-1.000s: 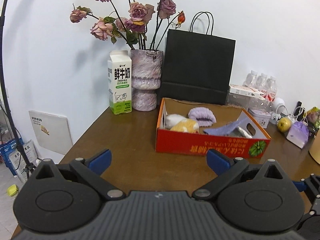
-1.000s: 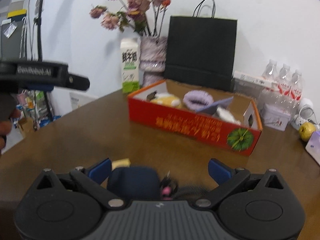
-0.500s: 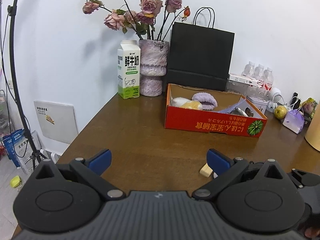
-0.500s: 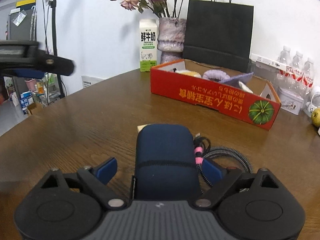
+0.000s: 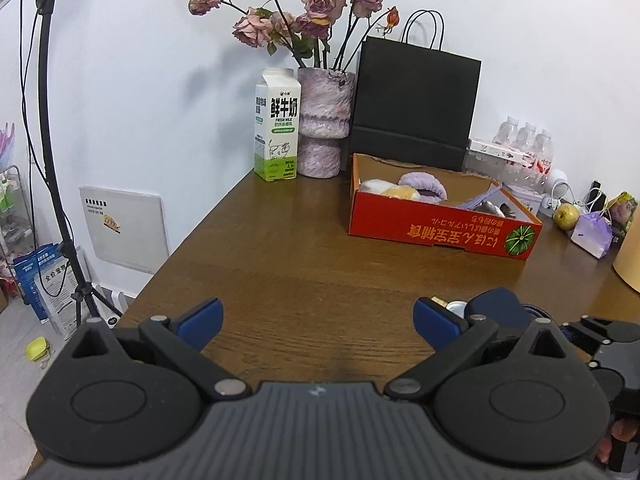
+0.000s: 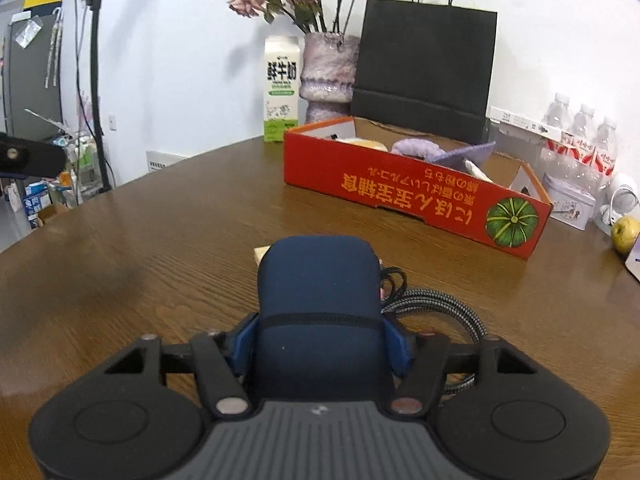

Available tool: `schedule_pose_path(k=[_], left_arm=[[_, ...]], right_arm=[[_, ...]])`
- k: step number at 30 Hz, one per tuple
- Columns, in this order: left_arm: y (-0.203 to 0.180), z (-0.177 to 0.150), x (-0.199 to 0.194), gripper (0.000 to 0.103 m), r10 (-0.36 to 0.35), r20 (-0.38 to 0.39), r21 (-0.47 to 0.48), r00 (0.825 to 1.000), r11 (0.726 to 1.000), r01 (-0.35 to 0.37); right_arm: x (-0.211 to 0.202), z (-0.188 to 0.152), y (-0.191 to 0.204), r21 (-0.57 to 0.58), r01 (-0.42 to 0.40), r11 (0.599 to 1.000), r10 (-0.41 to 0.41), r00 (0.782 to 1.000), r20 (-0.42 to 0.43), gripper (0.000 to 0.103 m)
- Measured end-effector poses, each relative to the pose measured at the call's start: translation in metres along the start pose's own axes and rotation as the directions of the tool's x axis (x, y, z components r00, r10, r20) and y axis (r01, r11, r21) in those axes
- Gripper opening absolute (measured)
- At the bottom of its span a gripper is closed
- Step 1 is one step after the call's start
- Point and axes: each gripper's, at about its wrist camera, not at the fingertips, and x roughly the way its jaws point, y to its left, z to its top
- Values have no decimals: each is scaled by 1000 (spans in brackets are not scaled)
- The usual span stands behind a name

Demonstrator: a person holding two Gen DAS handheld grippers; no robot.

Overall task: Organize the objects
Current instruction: 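Grasp the navy pouch with the right gripper while the left gripper moves toward the yellow block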

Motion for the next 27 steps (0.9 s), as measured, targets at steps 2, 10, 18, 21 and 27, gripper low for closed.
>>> schedule_pose_path(k=[2, 10, 18, 21, 27], left_arm=[[1, -1, 2, 103, 8, -10, -1, 1000, 1000, -8], [-9, -7, 14, 103, 4, -40, 18, 999, 1000, -3], [-52, -20, 39, 103, -50, -80, 104, 996, 993, 59], [-71, -27, 52, 103, -72, -107, 128, 992, 988, 86], [-99, -32, 74, 87, -99, -128, 149, 987, 982, 118]], right_arm=[[-6, -1, 6, -34, 24, 999, -23, 1000, 20, 62], [-42, 10, 2, -39, 2, 999, 3, 993, 119, 62], [-55, 15, -22, -38, 21, 999, -14, 986, 167, 62], [-54, 14, -32, -43, 33, 999, -26, 986, 166, 62], [-47, 13, -54, -33, 52, 998, -46, 986, 160, 62]])
